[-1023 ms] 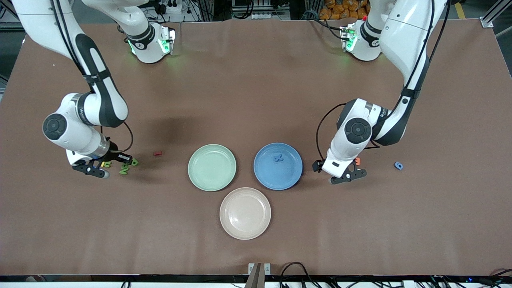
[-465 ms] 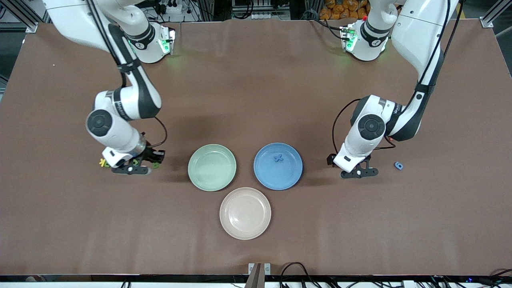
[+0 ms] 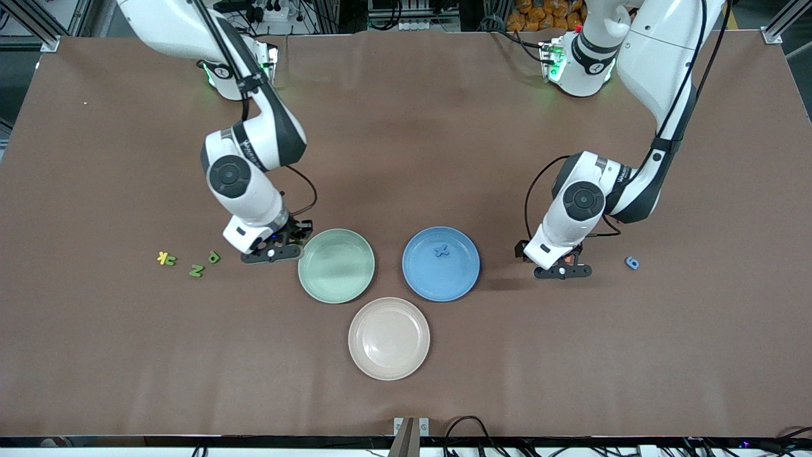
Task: Sort letters by color into matching plates
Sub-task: 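Place the green B on the green plate while the left gripper reaches c, then grasp the blue c with the left gripper while the right gripper reaches P, then carry the blue c to the blue plate with the left gripper, then grasp the green P with the right gripper while the left gripper reaches g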
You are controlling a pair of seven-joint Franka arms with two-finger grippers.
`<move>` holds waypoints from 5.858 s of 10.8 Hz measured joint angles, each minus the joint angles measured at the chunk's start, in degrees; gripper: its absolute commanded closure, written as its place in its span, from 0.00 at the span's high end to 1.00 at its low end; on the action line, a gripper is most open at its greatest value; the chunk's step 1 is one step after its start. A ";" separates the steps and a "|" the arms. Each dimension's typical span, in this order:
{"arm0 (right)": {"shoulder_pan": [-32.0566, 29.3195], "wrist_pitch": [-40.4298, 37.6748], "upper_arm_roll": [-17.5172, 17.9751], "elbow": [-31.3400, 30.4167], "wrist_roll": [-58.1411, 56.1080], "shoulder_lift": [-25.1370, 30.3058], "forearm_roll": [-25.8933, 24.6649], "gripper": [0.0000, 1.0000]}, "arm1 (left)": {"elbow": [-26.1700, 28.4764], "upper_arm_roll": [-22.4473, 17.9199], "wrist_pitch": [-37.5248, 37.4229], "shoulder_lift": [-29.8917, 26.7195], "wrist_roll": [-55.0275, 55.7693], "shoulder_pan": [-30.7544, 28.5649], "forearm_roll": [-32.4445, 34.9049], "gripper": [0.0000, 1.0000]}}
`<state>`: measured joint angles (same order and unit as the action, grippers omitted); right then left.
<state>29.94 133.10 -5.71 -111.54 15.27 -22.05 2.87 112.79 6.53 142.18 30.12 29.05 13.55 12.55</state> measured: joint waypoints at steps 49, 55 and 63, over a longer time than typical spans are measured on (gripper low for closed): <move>-20.54 17.50 -3.96 -11.16 19.37 -6.83 5.87 0.87 | -9.44 9.34 4.29 3.46 30.27 8.27 0.00 1.00; -20.25 18.49 -3.89 -11.40 19.40 -6.81 5.89 0.73 | -10.24 8.48 2.87 4.06 28.15 6.64 0.02 1.00; -20.13 19.20 -3.87 -12.19 19.41 -5.91 5.90 0.44 | -8.66 8.36 -7.54 1.44 3.75 -6.84 0.08 1.00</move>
<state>9.80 152.30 -9.59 -123.73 34.68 -27.96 8.76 104.13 14.89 134.64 31.56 32.80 6.71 12.63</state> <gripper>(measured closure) 0.458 0.000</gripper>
